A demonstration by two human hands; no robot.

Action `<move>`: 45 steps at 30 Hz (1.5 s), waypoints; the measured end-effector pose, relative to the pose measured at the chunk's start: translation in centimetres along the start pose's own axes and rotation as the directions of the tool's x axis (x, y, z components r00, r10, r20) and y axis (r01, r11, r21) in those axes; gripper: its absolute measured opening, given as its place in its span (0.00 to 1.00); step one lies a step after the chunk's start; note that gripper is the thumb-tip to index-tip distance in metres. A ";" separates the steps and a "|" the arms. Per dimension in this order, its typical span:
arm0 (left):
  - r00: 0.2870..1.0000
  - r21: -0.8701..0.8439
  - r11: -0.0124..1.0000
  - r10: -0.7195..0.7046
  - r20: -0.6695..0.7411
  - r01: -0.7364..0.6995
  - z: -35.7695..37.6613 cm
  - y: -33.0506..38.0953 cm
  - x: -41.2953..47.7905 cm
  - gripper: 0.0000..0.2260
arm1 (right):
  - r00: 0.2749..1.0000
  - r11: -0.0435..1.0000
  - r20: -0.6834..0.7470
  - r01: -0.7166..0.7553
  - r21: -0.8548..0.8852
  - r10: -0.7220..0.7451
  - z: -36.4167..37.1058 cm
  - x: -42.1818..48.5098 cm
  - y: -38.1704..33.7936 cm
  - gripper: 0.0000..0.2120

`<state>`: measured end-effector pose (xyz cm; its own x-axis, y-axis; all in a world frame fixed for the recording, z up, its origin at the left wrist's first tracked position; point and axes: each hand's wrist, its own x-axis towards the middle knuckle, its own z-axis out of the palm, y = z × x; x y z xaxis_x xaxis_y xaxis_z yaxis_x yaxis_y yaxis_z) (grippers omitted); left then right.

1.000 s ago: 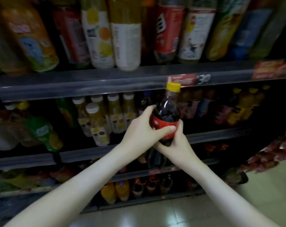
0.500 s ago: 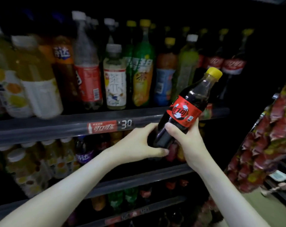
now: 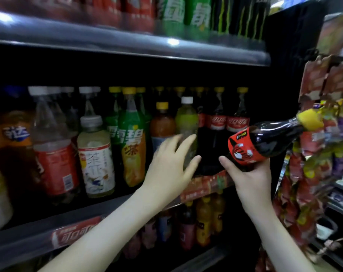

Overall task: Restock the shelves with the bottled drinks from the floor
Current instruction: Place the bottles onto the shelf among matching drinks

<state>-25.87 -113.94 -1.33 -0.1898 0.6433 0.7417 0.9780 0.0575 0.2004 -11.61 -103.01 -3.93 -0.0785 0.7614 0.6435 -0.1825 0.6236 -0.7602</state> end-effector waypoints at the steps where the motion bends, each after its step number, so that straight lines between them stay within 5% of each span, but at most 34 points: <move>1: 0.998 0.082 0.997 0.002 -0.057 0.002 0.8 -0.1 0.7 0.24 | 1.000 1.000 -0.017 0.005 -0.009 -0.006 0.0 0.6 0.5 0.34; 8: 0.981 0.481 0.874 0.027 -0.192 0.070 3.7 -0.6 7.1 0.37 | 1.000 0.999 0.009 -0.017 -0.048 0.018 1.2 5.6 3.0 0.32; 13: 0.985 0.573 0.812 -0.007 -0.175 0.107 5.0 -1.3 8.4 0.41 | 0.993 0.985 0.115 -0.007 -0.172 0.028 3.0 7.7 3.4 0.35; 26: 0.953 0.345 0.937 0.058 -0.298 0.051 4.6 -1.3 7.2 0.37 | 0.939 0.843 0.345 0.191 -0.504 -0.007 5.3 8.0 5.1 0.43; 36: 0.924 0.024 0.986 0.164 -0.346 -0.166 4.1 -0.2 3.5 0.29 | 0.938 0.903 0.347 0.133 -0.407 0.018 4.1 7.4 5.3 0.41; 40: 0.894 -0.124 0.983 0.069 -0.442 -0.137 3.1 -0.5 2.1 0.29 | 0.914 0.910 0.395 0.086 -0.405 0.090 4.0 7.0 5.5 0.46; 45: 0.850 -0.128 0.977 0.083 -0.520 -0.173 2.0 -1.3 0.6 0.29 | 0.903 0.888 0.401 0.051 -0.458 0.155 4.7 6.7 5.8 0.45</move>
<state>-27.07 -112.08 -2.46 -0.1253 0.1545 0.9800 0.9770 -0.1526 0.1490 -17.80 -95.08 -3.60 -0.4924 0.7129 0.4993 0.2824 0.6735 -0.6832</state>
